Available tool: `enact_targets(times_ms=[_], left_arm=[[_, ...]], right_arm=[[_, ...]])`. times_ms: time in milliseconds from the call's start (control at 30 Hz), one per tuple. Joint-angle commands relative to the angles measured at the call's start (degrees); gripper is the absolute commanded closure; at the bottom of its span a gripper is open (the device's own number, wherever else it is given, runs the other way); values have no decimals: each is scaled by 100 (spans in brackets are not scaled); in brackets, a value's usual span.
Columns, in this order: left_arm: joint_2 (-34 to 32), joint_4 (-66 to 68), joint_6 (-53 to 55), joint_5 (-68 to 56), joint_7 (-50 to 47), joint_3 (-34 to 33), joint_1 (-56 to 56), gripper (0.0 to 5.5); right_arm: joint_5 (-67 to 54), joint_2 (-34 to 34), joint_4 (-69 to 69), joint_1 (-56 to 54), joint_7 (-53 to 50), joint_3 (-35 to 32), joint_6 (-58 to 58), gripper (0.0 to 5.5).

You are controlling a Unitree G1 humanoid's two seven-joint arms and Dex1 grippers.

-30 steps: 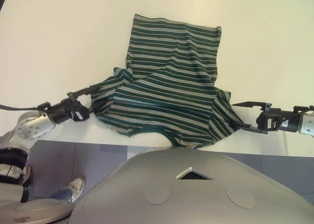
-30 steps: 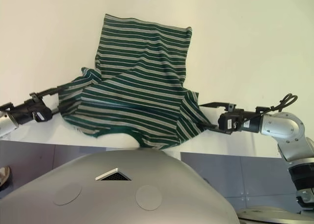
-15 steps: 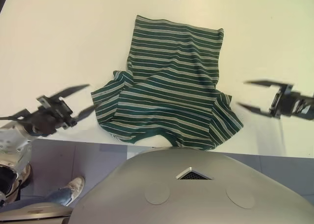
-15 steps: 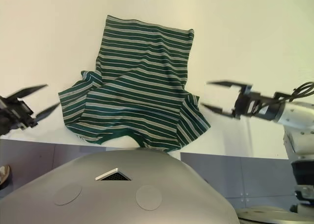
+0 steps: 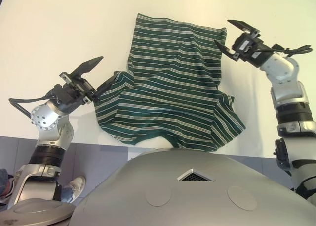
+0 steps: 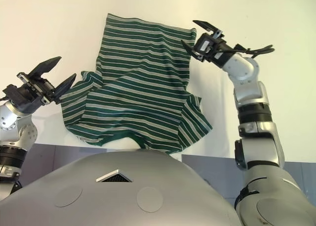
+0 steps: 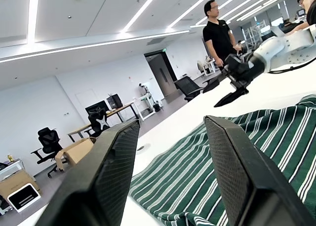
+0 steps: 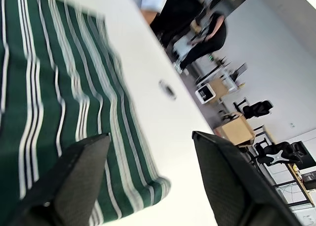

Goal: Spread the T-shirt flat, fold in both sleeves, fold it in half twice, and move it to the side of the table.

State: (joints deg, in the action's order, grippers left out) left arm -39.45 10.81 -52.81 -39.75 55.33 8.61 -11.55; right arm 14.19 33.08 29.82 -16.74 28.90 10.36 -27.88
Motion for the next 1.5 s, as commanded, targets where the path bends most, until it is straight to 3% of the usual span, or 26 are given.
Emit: enact_targets(times_ms=[33,200,433,600,800,967,1133,1333,1500], left_arm=[[165,-99,194,221,151,-258,-19,308],[420,-149,360,412,265,-443,18,308],[709,-141,559,531,421,-625,143,308],[837,-136,652,604,519,-734,164,308],[1051,4,615,1024,319,-842,245,308],[1303,359,586,1941,-421,-1053,692,308],[1344,1424,86,4830,-1974,-959,1204,308],[580,2227,133,7121,-3345,-427,1361,308],[-9,2309,223,7810,-3797,109,1183,308]], right_arm=[[799,224,855,-310,-649,250,-101,239],[1576,155,1783,-879,-1399,665,3,239],[2088,-829,3315,-2165,-2738,1157,122,239],[2028,-1245,3953,-2694,-3434,1153,23,239],[1813,-1087,4104,-2832,-4199,896,-217,239],[1453,-829,3671,-2571,-4182,577,-807,239],[541,-653,2217,-1713,-3220,211,-1455,239],[174,-333,283,-497,-2411,13,-1116,239],[134,-232,-539,-58,-2106,-140,-729,239]])
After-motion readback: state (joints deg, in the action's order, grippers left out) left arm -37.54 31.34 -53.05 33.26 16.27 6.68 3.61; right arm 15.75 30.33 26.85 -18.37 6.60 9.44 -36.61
